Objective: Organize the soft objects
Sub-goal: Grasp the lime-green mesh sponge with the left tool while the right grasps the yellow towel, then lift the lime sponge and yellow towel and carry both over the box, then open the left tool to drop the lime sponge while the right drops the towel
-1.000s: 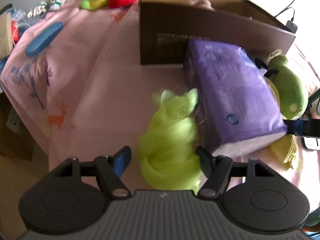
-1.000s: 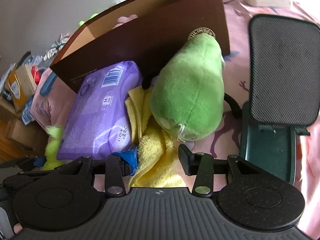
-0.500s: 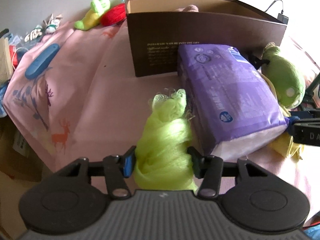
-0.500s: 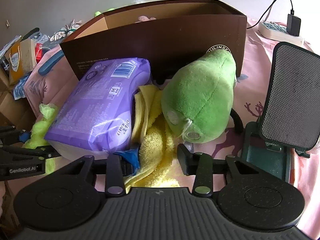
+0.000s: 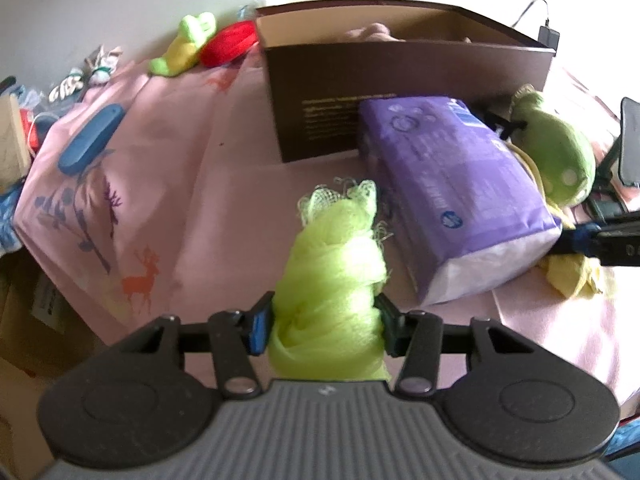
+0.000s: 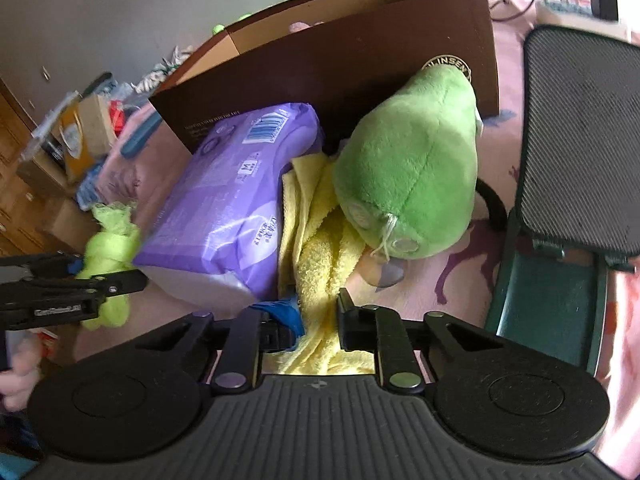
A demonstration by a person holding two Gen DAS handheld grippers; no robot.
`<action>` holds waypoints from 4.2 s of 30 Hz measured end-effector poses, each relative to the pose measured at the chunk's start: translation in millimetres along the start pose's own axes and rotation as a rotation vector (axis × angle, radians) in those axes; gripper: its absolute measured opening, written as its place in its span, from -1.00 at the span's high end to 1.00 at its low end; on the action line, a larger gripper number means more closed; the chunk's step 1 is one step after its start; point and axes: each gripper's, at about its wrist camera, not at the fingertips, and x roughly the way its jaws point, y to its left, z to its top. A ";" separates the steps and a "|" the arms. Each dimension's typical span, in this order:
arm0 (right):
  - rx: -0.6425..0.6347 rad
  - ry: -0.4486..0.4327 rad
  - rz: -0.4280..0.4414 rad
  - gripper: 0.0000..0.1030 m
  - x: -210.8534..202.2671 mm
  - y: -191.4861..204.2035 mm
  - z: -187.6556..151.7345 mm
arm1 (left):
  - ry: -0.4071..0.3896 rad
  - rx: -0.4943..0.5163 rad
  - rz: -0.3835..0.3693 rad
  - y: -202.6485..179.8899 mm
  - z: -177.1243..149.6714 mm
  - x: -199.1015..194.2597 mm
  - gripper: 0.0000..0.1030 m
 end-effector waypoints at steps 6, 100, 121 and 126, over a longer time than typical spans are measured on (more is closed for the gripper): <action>0.096 -0.058 0.119 1.00 -27.8 -10.9 3.4 | -0.009 -0.033 -0.019 7.9 6.2 -4.4 0.00; -0.048 -0.502 0.122 1.00 -60.2 18.6 202.1 | -0.388 -0.082 -0.194 7.1 234.5 -21.8 -0.03; -0.084 -0.295 -0.202 0.90 61.0 -29.0 224.3 | -0.123 -0.196 -0.135 19.5 235.4 105.7 -0.05; -0.068 -0.296 -0.233 0.89 62.3 -27.2 222.2 | -0.136 -0.151 -0.085 15.2 237.1 112.8 -0.17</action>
